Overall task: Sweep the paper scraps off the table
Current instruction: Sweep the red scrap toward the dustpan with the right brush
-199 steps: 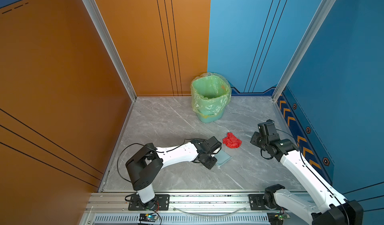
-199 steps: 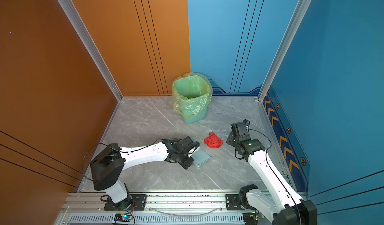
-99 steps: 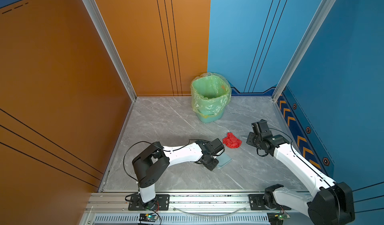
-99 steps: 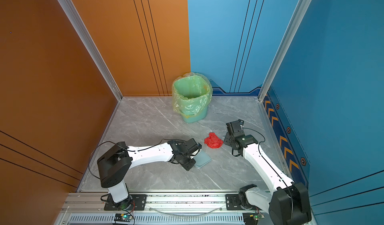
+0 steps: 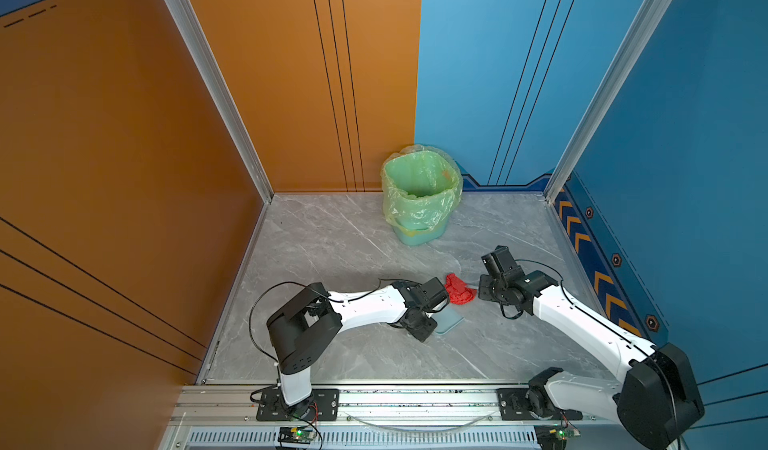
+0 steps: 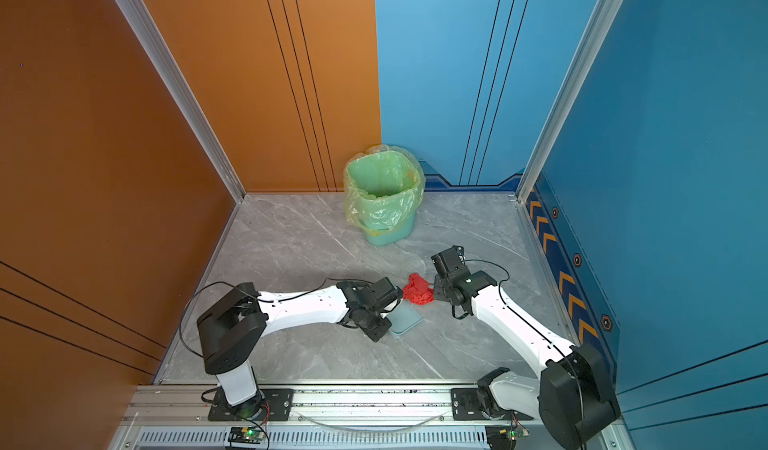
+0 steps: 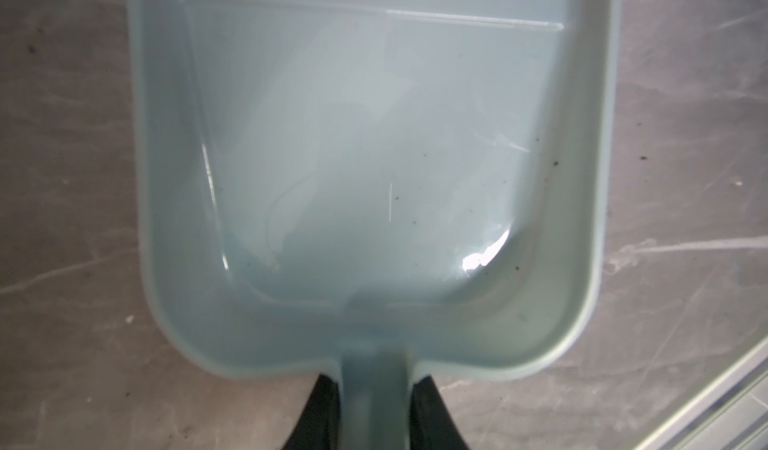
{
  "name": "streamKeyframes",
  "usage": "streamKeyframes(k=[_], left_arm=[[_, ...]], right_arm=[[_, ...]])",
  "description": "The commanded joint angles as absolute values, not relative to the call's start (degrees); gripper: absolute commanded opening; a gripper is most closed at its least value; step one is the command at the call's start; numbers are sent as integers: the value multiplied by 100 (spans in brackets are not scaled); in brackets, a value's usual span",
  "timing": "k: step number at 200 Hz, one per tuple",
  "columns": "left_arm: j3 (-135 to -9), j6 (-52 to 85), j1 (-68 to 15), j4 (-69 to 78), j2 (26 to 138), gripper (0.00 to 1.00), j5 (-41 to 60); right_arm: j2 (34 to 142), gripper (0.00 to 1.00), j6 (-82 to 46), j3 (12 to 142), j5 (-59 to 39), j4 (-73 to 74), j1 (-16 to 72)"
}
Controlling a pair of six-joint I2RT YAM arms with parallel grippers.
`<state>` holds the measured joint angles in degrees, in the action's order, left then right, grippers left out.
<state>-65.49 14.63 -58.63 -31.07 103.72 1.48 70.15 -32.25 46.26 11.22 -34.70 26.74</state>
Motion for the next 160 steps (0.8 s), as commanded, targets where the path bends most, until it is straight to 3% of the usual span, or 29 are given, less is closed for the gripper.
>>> streamKeyframes(k=[1,97,160], left_arm=[[-6731,1494,-5927,-3270,10516,0,35],[-6733,1511,-5929,-3270,10519,0,-42],[-6750,1477,-5932,-3270,10474,0,-79]], right_arm=[[7022,0,-3101,4483,1111,-3606,2854],[6741,0,-2763,4282,326,-3673,3764],[6066,0,-2777,4298,195,-3516,3603]])
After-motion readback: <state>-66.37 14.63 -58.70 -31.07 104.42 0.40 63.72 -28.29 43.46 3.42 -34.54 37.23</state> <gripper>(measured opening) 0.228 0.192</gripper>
